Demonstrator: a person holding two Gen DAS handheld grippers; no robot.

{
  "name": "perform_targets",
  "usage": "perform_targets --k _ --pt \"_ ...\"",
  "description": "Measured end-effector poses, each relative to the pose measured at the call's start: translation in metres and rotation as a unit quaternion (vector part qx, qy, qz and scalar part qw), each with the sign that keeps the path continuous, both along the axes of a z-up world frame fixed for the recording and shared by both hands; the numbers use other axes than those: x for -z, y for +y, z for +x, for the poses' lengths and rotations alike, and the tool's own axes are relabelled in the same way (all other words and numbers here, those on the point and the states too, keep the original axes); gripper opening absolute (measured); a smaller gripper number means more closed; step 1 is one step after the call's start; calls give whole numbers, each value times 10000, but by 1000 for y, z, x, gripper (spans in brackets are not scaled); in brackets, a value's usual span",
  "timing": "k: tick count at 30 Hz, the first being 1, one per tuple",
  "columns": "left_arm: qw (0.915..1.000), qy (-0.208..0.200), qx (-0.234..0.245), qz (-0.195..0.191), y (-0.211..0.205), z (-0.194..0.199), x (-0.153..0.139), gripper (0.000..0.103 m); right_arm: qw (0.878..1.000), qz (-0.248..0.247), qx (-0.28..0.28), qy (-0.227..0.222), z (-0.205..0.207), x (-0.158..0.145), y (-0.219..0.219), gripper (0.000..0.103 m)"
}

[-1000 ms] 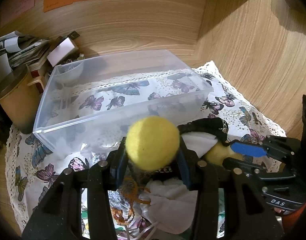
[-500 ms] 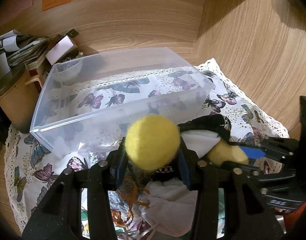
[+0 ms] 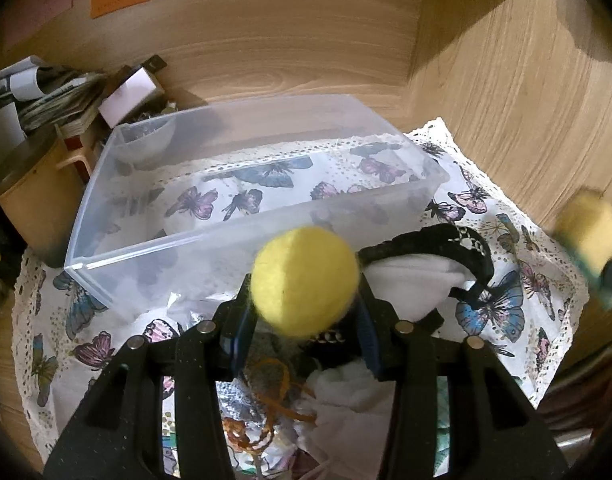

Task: Organize soft objects
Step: 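Lift the yellow ball with left while right lifts the sponge free of the black band, then lower the ball with left while right lowers the sponge into the clear box, releasing both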

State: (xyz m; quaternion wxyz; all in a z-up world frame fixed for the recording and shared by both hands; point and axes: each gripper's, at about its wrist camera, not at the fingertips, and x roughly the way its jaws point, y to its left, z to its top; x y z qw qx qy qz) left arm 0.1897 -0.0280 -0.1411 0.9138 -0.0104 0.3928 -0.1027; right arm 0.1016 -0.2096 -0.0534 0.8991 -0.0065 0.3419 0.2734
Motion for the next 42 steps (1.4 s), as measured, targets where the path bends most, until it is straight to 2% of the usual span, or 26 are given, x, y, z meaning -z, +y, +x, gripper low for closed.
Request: perform_targets --k 6,12,19,24,28,39,41,42 --pt "9990 -382 -8 -238 8 -20 -28 45 9979 -245 318 -516 3 -22 0 29" --pt "9966 -774 -127 -266 22 -36 -58 45 9965 -283 340 -715 27 -23 13 29" --pt "9952 -887 -355 -203 47 -26 -74 46 9958 -336 309 -788 61 -22 33 30" --pt "9961 -718 -490 -118 64 -5 -70 46 9958 -417 224 -781 87 -21 50 30" --pt "9979 -462 -449 -68 72 22 -59 46 9965 -535 172 -612 111 -10 61 30" --pt "9991 256 -298 128 60 82 -28 46 9943 -1058 49 112 160 32 87 31" --pt "9989 329 -290 164 58 88 -25 50 9928 -1173 31 242 166 39 90 31" --pt "9988 336 -304 192 56 90 -24 56 9923 -1205 20 281 168 41 90 31"
